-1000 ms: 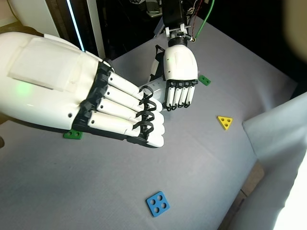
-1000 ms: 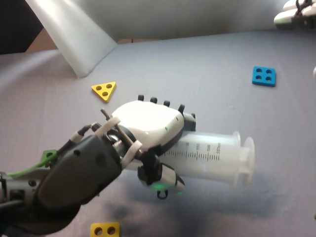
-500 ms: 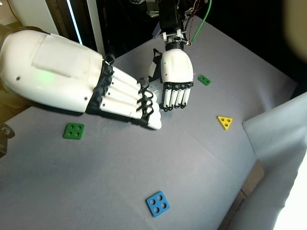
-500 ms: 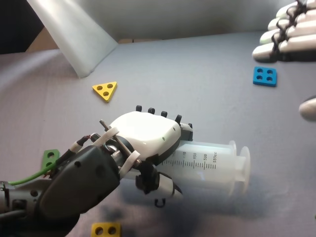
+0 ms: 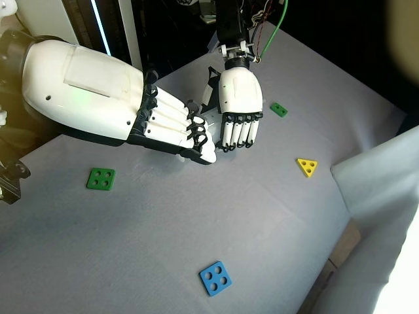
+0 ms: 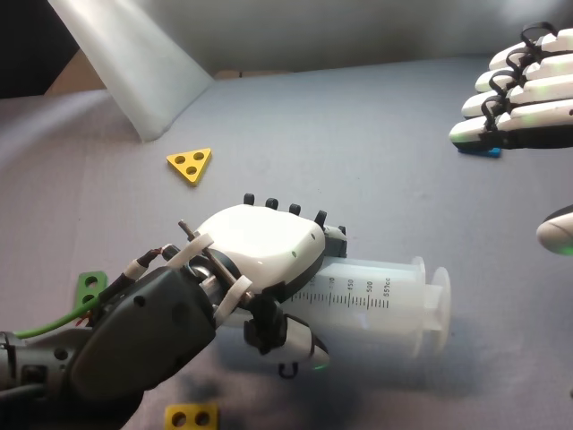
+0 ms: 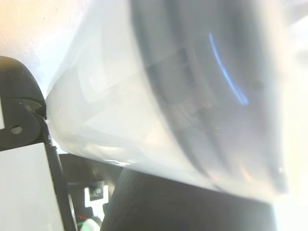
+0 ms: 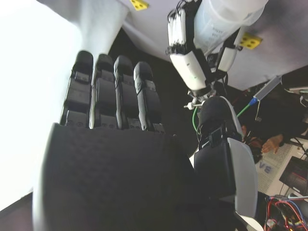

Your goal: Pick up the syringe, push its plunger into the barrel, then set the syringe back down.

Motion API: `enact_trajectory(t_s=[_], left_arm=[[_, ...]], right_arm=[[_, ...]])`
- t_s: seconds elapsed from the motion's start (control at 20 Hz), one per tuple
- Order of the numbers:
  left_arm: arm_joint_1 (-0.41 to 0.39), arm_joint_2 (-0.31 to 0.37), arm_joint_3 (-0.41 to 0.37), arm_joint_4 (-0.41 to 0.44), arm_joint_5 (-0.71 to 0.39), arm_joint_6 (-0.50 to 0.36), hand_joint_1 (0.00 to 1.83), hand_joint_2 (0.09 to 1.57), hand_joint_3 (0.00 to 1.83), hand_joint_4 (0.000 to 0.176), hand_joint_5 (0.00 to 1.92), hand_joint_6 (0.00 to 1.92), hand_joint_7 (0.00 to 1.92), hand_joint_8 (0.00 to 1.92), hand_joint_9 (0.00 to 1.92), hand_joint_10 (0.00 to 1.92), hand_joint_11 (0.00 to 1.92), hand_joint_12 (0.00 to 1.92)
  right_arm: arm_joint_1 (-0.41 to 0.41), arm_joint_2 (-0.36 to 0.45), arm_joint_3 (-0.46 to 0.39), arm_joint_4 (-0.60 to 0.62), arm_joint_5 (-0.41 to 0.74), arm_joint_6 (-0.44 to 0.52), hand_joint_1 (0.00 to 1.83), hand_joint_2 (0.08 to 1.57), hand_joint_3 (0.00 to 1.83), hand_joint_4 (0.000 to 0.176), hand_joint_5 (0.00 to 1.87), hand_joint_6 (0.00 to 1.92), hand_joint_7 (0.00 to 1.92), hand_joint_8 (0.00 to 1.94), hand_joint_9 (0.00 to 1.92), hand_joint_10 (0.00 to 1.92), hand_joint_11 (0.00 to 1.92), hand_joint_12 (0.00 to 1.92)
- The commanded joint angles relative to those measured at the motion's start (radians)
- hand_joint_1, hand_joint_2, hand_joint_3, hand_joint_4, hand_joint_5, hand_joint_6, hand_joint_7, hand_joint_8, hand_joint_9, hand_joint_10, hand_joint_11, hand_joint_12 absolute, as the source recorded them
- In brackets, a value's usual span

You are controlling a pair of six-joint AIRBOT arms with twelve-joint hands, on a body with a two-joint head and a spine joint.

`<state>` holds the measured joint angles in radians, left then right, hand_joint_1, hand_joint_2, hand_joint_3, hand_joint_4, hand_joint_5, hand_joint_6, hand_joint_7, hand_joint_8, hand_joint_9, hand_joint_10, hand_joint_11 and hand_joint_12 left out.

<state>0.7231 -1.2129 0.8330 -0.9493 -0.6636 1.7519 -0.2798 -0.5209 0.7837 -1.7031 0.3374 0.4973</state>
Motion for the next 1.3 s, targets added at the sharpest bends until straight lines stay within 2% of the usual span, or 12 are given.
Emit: enact_trajectory(t_s=[0.0, 0.05, 0.1, 0.15, 0.2, 0.25, 0.55, 0.75, 0.9, 1.0, 1.2, 1.25], left_arm=[[-0.007, -0.004, -0.004, 0.059, -0.069, -0.006, 1.34, 1.23, 0.0, 0.0, 0.72, 1.17, 0.78, 1.42, 0.69, 1.53, 0.5, 1.32], [-0.007, -0.004, -0.004, 0.059, -0.07, -0.006, 1.34, 1.22, 0.0, 0.0, 0.73, 1.15, 0.78, 1.41, 0.69, 1.53, 0.51, 1.31], [-0.007, -0.004, -0.005, 0.059, -0.071, -0.006, 1.05, 1.16, 0.0, 0.0, 0.54, 0.6, 0.57, 0.74, 0.47, 0.97, 0.23, 1.27], [-0.008, -0.003, -0.005, 0.059, -0.072, -0.006, 1.05, 1.16, 0.0, 0.0, 0.54, 0.6, 0.57, 0.74, 0.47, 0.97, 0.23, 1.27], [-0.008, -0.003, -0.005, 0.059, -0.072, -0.007, 0.66, 1.04, 0.0, 0.0, 0.28, 0.19, 0.28, 0.23, 0.23, 0.35, 0.04, 0.85], [-0.009, -0.003, -0.005, 0.057, -0.074, -0.007, 0.54, 0.96, 0.0, 0.0, 0.21, 0.02, 0.23, 0.02, 0.21, 0.05, 0.0, 0.6], [-0.008, -0.002, -0.006, 0.051, -0.076, -0.007, 0.45, 0.96, 0.0, 0.0, 0.12, 0.0, 0.16, 0.0, 0.15, 0.0, 0.0, 0.48], [-0.007, 0.001, -0.005, 0.062, -0.082, -0.015, 0.48, 0.94, 0.0, 0.0, 0.12, 0.0, 0.15, 0.0, 0.15, 0.0, 0.0, 0.45], [-0.041, 0.019, 0.007, 0.121, -0.072, -0.039, 0.43, 0.95, 0.0, 0.0, 0.11, 0.0, 0.14, 0.0, 0.12, 0.0, 0.0, 0.41], [-0.088, 0.043, 0.018, 0.153, -0.02, -0.049, 0.39, 0.96, 0.0, 0.0, 0.11, 0.0, 0.14, 0.0, 0.11, 0.0, 0.0, 0.39], [-0.183, 0.103, 0.03, 0.284, 0.113, -0.159, 0.38, 0.96, 0.0, 0.0, 0.1, 0.0, 0.12, 0.0, 0.09, 0.0, 0.0, 0.32], [-0.203, 0.131, 0.03, 0.369, 0.163, -0.241, 0.4, 0.96, 0.0, 0.0, 0.09, 0.0, 0.11, 0.0, 0.08, 0.0, 0.0, 0.32]], right_arm=[[0.006, 0.0, -0.003, 0.034, -0.009, 0.0, 0.0, 1.26, 0.0, 0.0, 0.18, 0.0, 0.16, 0.0, 0.12, 0.0, 0.0, 0.25], [0.006, 0.0, -0.004, 0.034, -0.009, 0.0, 0.0, 1.26, 0.0, 0.0, 0.19, 0.01, 0.17, 0.0, 0.12, 0.0, 0.0, 0.25], [0.006, 0.0, -0.005, 0.034, -0.009, -0.001, 0.0, 1.26, 0.0, 0.0, 0.2, 0.0, 0.17, 0.0, 0.14, 0.01, 0.0, 0.3], [0.006, 0.0, -0.005, 0.034, -0.009, -0.003, 0.0, 1.26, 0.0, 0.0, 0.2, 0.0, 0.17, 0.0, 0.14, 0.01, 0.0, 0.3], [0.006, 0.0, -0.006, 0.034, -0.009, -0.005, 0.0, 1.27, 0.0, 0.0, 0.2, 0.0, 0.18, 0.0, 0.13, 0.0, 0.0, 0.29], [0.006, 0.0, -0.006, 0.034, -0.009, -0.009, 0.0, 1.27, 0.0, 0.0, 0.2, 0.0, 0.17, 0.0, 0.12, 0.0, 0.0, 0.25], [0.006, -0.001, -0.007, 0.034, -0.009, -0.015, 0.0, 1.27, 0.0, 0.0, 0.21, 0.01, 0.18, 0.0, 0.13, 0.0, 0.0, 0.29], [0.006, -0.001, -0.011, 0.034, -0.009, -0.041, 0.0, 1.26, 0.0, 0.0, 0.19, 0.0, 0.16, 0.0, 0.12, 0.0, 0.0, 0.25], [0.011, -0.001, -0.012, 0.034, -0.006, -0.044, 0.0, 1.26, 0.0, 0.0, 0.19, 0.0, 0.17, 0.0, 0.13, 0.0, 0.0, 0.27], [0.025, 0.0, -0.011, 0.034, -0.002, -0.081, 0.0, 1.26, 0.0, 0.0, 0.18, 0.0, 0.15, 0.0, 0.11, 0.0, 0.0, 0.22], [0.1, -0.013, 0.006, 0.034, 0.087, -0.228, 0.0, 1.26, 0.0, 0.0, 0.19, 0.0, 0.17, 0.0, 0.13, 0.0, 0.0, 0.24], [0.119, -0.028, 0.031, 0.048, 0.152, -0.231, 0.0, 1.25, 0.0, 0.0, 0.2, 0.0, 0.16, 0.0, 0.12, 0.0, 0.0, 0.25]])
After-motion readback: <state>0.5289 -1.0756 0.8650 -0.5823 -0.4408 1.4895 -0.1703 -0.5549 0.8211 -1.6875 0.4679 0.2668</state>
